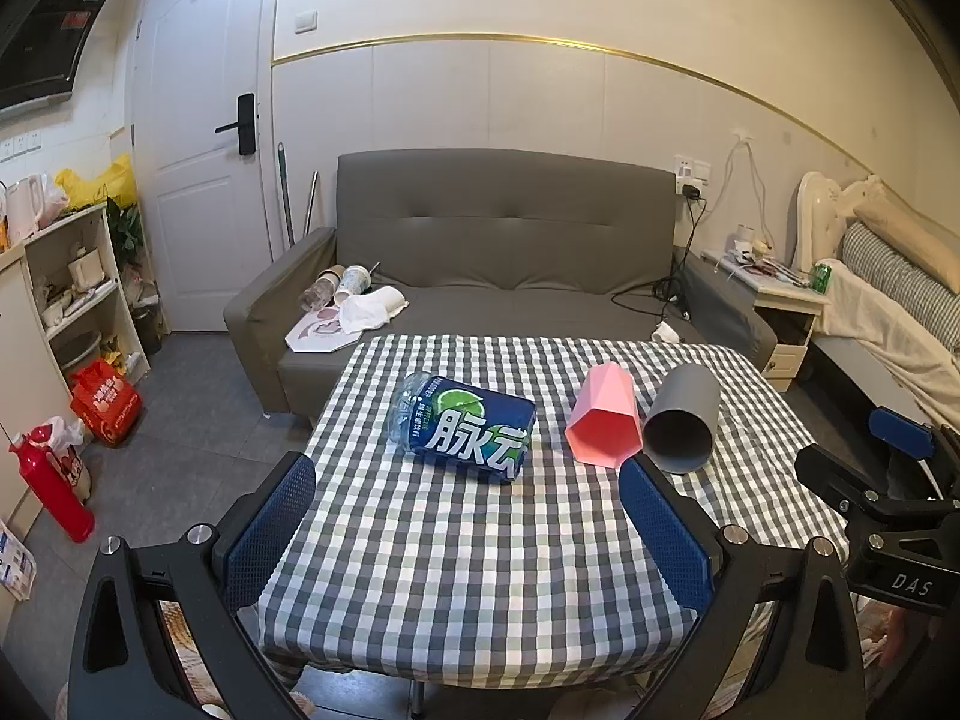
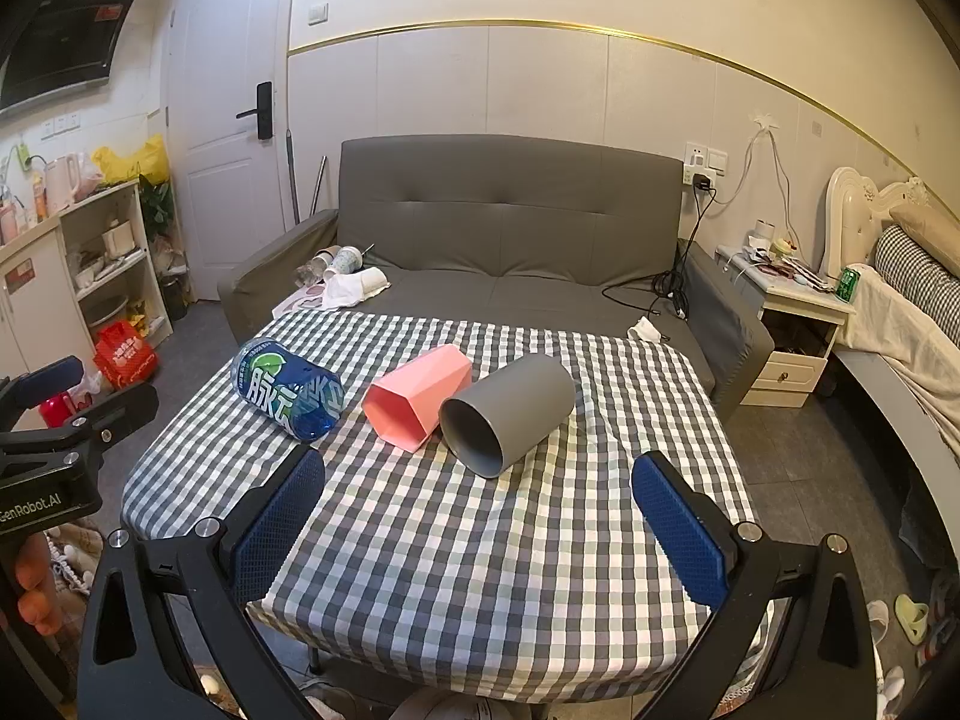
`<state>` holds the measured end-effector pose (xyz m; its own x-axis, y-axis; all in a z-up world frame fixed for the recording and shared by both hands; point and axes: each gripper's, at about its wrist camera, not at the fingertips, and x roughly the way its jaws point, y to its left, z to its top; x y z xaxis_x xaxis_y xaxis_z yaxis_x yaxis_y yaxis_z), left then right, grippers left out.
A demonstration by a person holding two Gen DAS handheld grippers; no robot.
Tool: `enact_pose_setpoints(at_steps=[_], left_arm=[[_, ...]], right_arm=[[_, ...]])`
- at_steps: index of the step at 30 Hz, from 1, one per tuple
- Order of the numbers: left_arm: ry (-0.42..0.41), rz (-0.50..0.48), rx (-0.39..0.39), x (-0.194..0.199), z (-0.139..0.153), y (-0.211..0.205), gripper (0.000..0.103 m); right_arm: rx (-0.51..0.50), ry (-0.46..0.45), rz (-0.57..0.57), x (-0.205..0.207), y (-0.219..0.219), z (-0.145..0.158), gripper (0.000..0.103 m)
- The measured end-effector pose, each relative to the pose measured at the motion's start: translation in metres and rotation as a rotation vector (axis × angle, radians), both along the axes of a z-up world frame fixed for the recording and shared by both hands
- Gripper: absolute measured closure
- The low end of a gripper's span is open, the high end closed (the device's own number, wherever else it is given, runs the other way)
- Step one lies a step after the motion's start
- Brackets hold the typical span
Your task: Flip cup upside down
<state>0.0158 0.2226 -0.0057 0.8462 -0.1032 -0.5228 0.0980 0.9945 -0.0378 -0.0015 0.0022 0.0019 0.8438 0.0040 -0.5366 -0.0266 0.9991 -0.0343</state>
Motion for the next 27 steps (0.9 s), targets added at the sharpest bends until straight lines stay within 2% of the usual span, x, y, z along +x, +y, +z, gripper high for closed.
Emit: enact_pose_setpoints(at_steps=[27], left_arm=[[0.0, -0.001, 0.001, -0.0001, -0.0001, -0.0002, 0.0]], right_arm=[[0.004, -0.001, 0.002, 0.0, -0.0009, 0.0031, 0.0]])
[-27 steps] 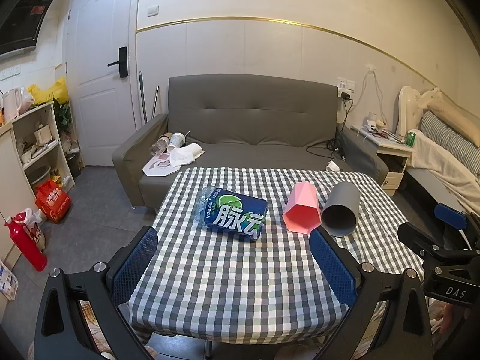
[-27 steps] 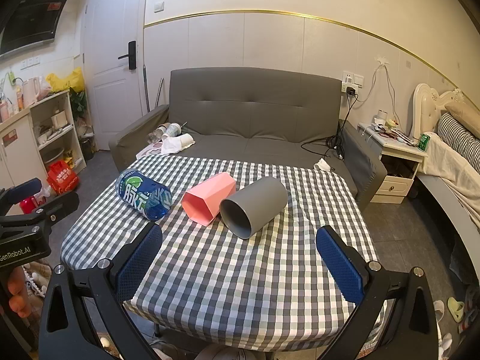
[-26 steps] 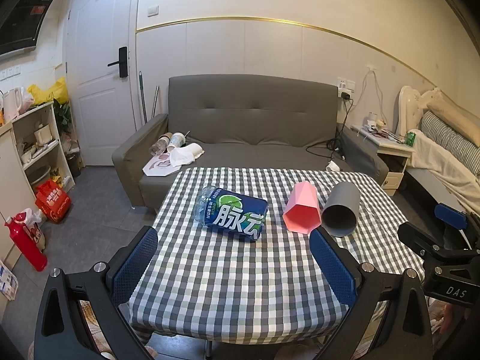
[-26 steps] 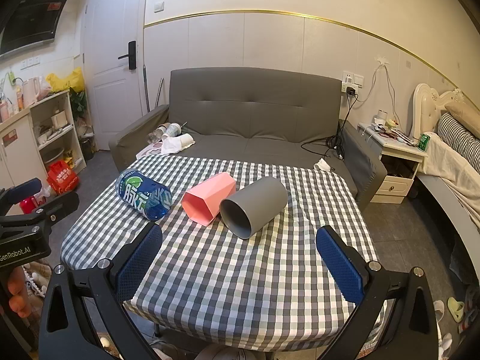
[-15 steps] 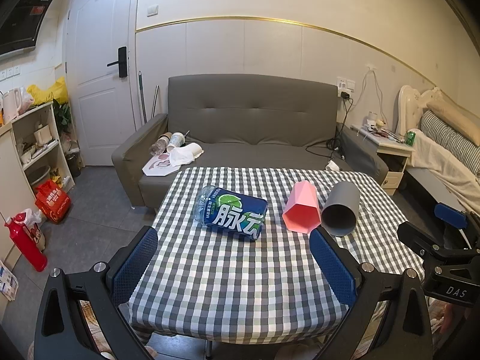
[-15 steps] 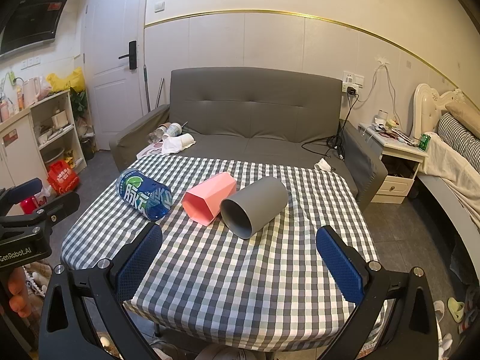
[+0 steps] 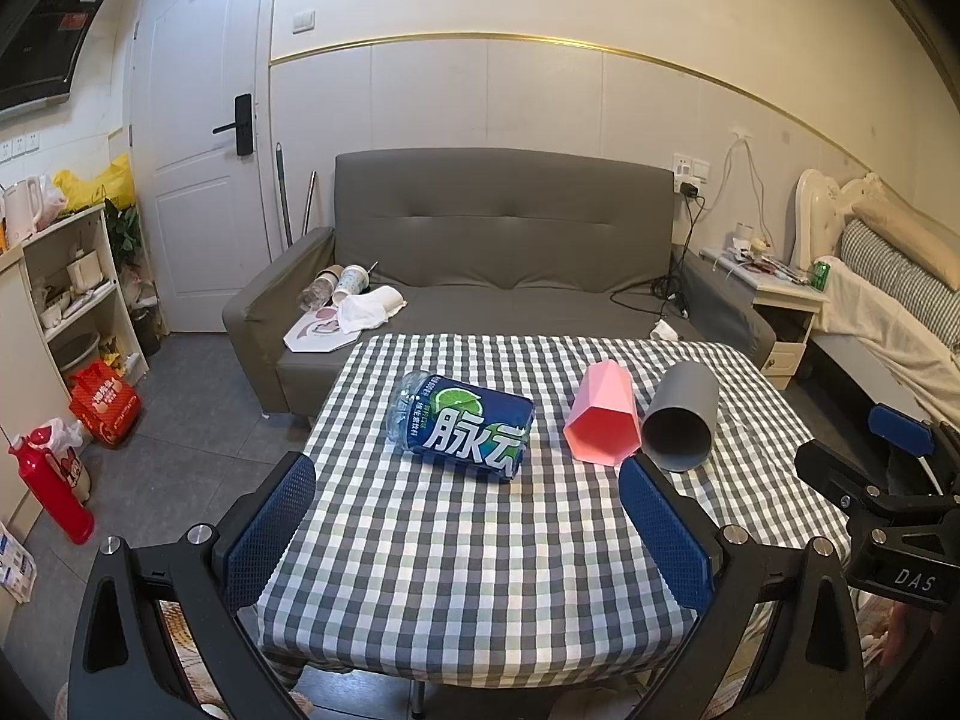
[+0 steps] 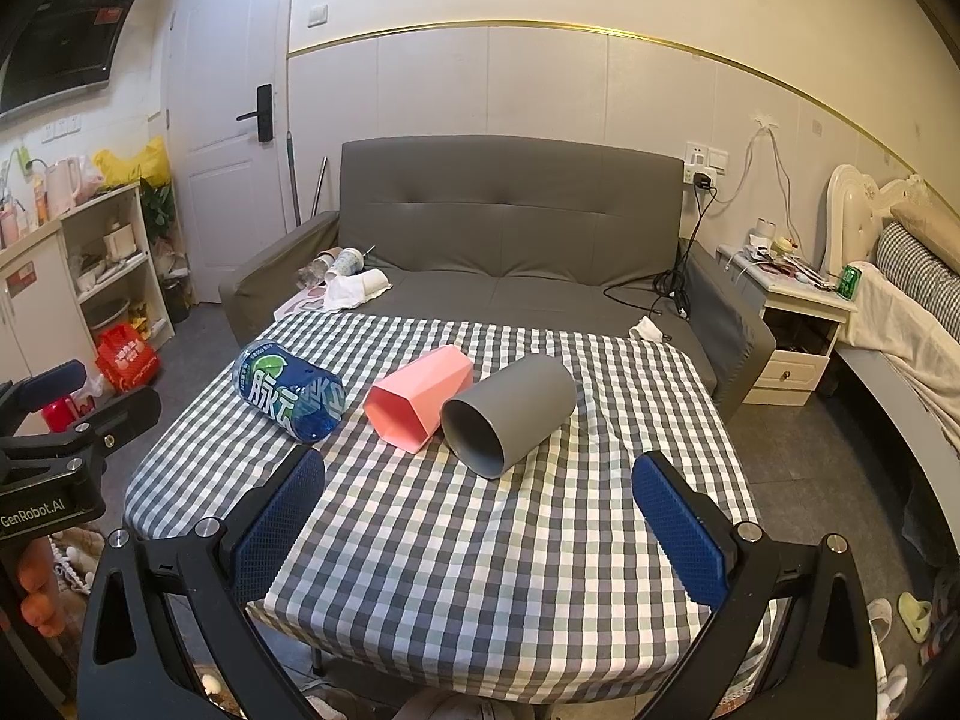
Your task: Flip cup upside down
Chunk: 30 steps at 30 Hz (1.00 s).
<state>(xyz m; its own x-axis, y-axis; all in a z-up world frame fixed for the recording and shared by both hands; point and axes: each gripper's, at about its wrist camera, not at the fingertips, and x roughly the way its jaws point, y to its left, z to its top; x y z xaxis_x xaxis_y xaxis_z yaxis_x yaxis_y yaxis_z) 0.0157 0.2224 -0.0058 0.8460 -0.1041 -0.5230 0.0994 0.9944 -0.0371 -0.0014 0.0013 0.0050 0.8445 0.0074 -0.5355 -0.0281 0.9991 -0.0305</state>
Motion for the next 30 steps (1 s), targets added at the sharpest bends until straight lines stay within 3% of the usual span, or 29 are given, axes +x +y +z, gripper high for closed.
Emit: enact_pose_setpoints(at_steps=[30], left_arm=[[0.007, -0.005, 0.0, 0.001, -0.004, -0.002, 0.0]], right_arm=[[0.006, 0.014, 0.016, 0.005, 0.004, -0.01, 0.0]])
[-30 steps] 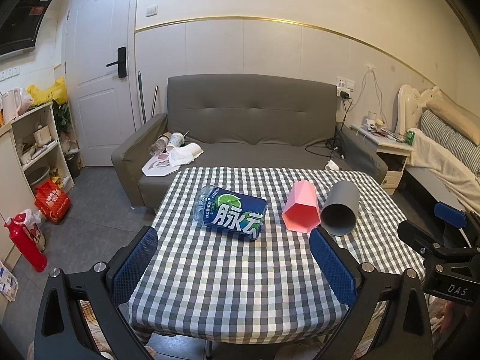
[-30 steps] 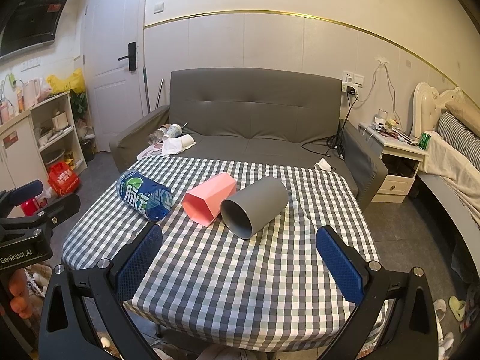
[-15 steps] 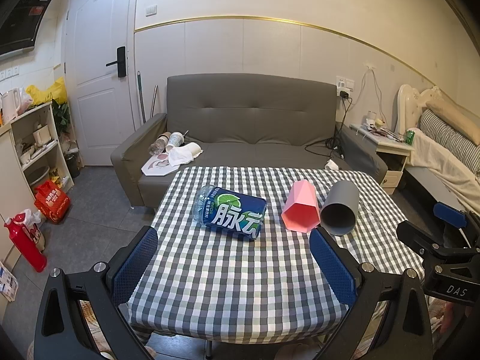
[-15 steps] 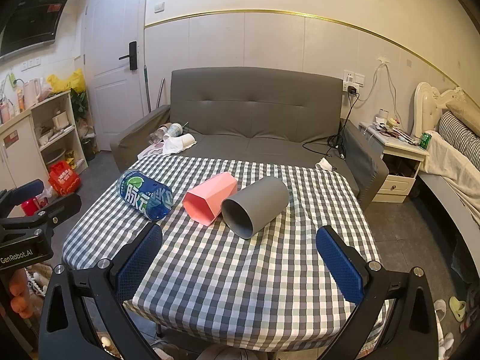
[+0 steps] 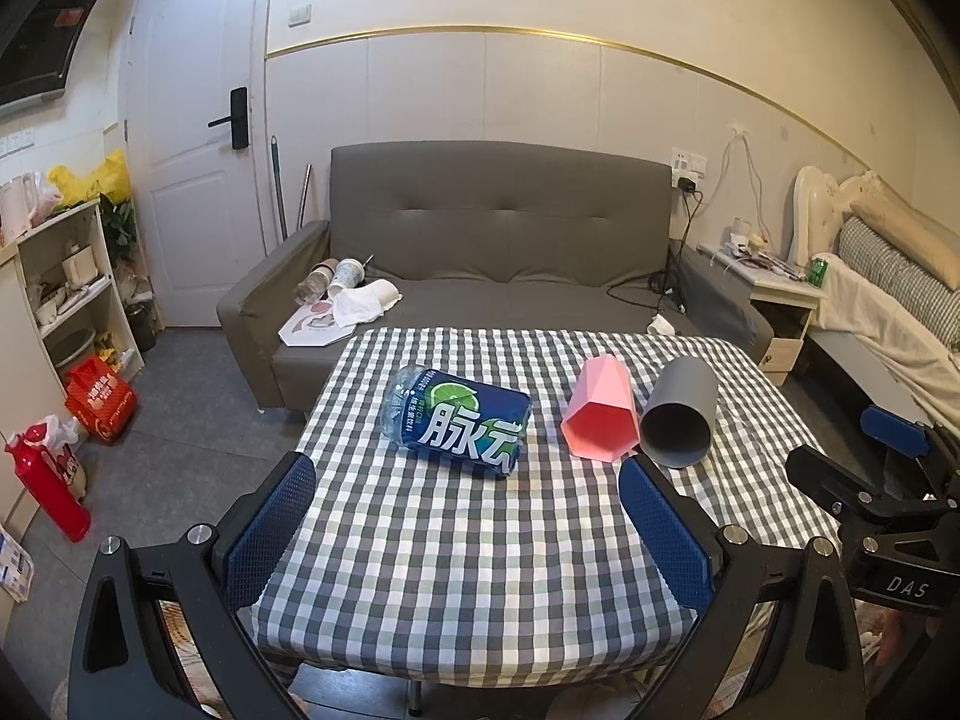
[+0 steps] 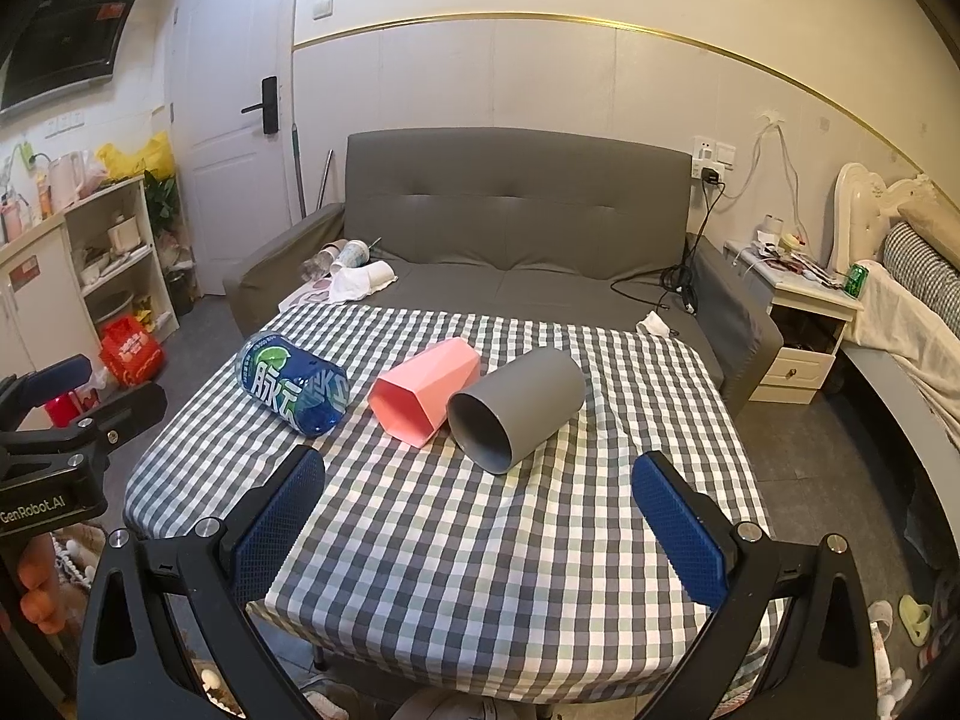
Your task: Flip cup upside down
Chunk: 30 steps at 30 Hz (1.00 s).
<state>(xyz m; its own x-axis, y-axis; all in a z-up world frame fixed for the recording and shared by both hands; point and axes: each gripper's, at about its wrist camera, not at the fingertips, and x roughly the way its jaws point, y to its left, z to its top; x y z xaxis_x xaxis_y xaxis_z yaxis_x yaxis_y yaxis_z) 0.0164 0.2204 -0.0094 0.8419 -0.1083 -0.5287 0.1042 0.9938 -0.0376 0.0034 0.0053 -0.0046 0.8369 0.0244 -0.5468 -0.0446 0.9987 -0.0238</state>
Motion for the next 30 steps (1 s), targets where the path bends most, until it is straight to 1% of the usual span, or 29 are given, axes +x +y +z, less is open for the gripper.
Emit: enact_pose_setpoints(at_steps=[7, 9, 14, 17, 20, 25, 30], left_arm=[[0.021, 0.0, 0.0, 0.004, -0.007, -0.001, 0.0], [0.011, 0.004, -0.009, 0.003, -0.005, 0.002, 0.0], [0.03, 0.022, -0.039, 0.011, -0.001, 0.013, 0.0], [0.038, 0.052, -0.048, 0.019, 0.003, 0.023, 0.0], [0.06, 0.09, -0.026, 0.033, 0.001, 0.035, 0.0], [0.127, 0.154, -0.013, 0.061, -0.01, 0.062, 0.0], [0.193, 0.202, 0.014, 0.084, -0.026, 0.087, 0.0]], right_arm=[[-0.001, 0.014, 0.01, 0.006, 0.001, -0.003, 0.0], [-0.004, 0.015, 0.016, 0.008, 0.003, -0.003, 0.0], [-0.005, 0.063, 0.052, 0.018, 0.009, -0.007, 0.0], [-0.019, 0.098, 0.101, 0.027, 0.019, -0.012, 0.0], [-0.042, 0.115, 0.155, 0.039, 0.031, -0.016, 0.0], [-0.065, 0.172, 0.283, 0.078, 0.061, -0.025, 0.0], [-0.144, 0.211, 0.422, 0.126, 0.104, -0.036, 0.0]])
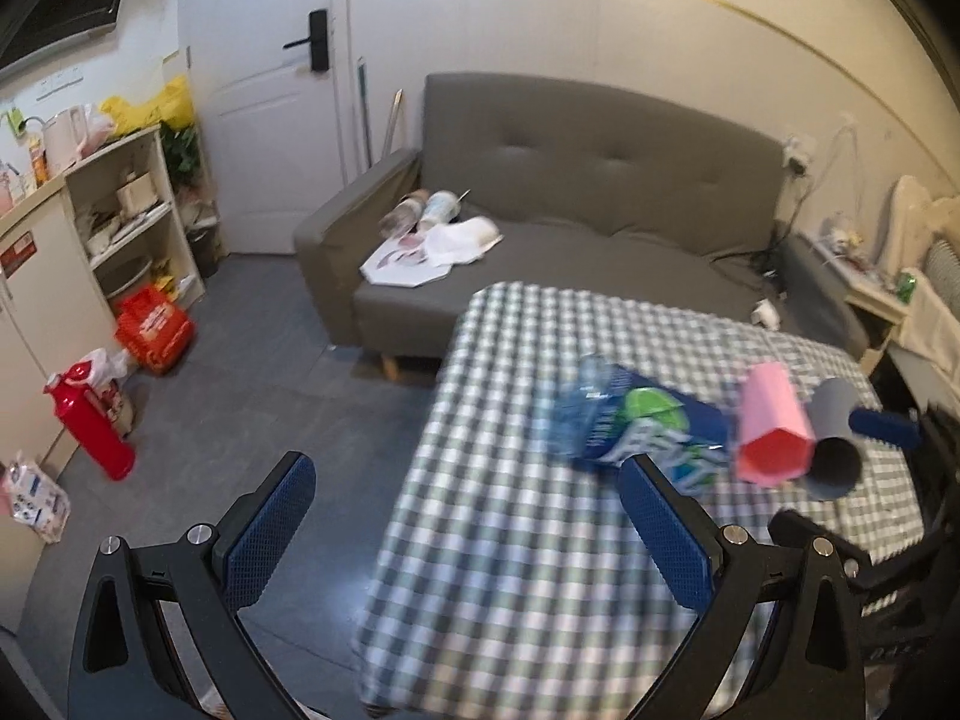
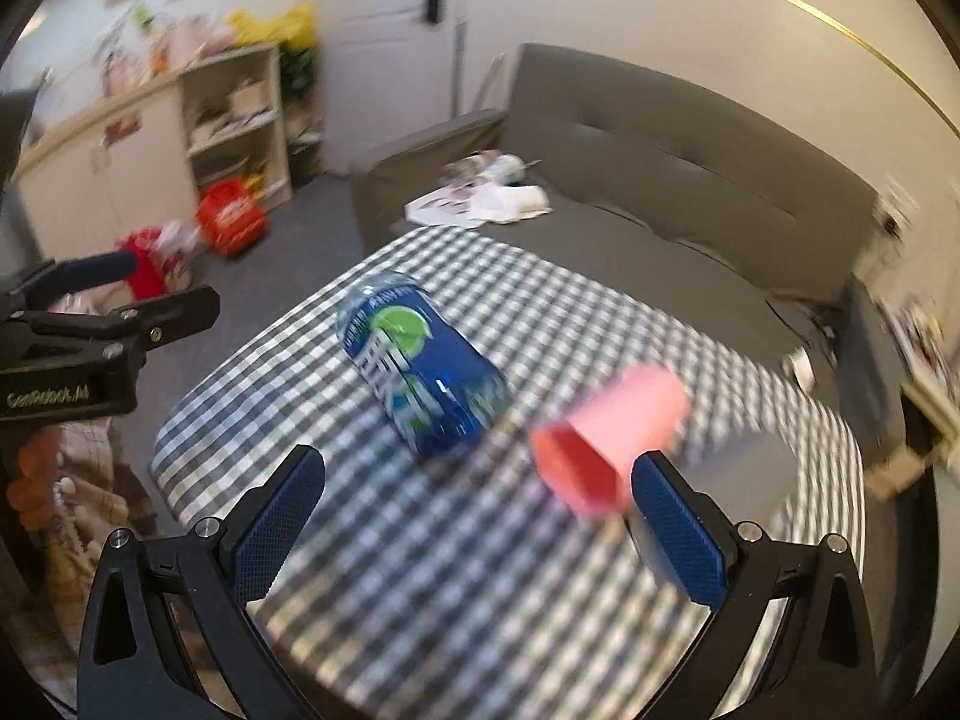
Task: Flip cup upside down
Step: 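Grasp the blue bottle lying on its side with the right tool and lift, then carry the bottle toward the left tool while the left tool closes on it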
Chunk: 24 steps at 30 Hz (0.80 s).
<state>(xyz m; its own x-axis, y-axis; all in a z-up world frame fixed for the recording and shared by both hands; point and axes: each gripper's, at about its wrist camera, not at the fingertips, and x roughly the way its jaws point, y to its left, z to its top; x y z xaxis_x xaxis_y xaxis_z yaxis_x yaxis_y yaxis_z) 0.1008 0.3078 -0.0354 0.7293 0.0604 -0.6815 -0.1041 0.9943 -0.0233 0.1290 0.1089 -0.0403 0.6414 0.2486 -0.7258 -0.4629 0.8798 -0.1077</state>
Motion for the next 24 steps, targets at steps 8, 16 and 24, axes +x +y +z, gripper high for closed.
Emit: enact_pose_setpoints(at_steps=[8, 16, 24], left_arm=[[0.08, 0.065, -0.041, 0.018, -0.022, 0.022, 0.0], [0.096, 0.084, -0.072, 0.036, -0.027, 0.03, 0.0], [0.09, 0.043, -0.028, 0.041, -0.027, 0.015, 0.0]], right_arm=[[-0.129, 0.06, 0.146, 0.063, 0.053, -0.036, 0.0], [-0.192, 0.144, 0.193, 0.104, 0.073, -0.068, 0.005], [-0.224, 0.212, 0.17, 0.111, 0.075, -0.085, 0.027]])
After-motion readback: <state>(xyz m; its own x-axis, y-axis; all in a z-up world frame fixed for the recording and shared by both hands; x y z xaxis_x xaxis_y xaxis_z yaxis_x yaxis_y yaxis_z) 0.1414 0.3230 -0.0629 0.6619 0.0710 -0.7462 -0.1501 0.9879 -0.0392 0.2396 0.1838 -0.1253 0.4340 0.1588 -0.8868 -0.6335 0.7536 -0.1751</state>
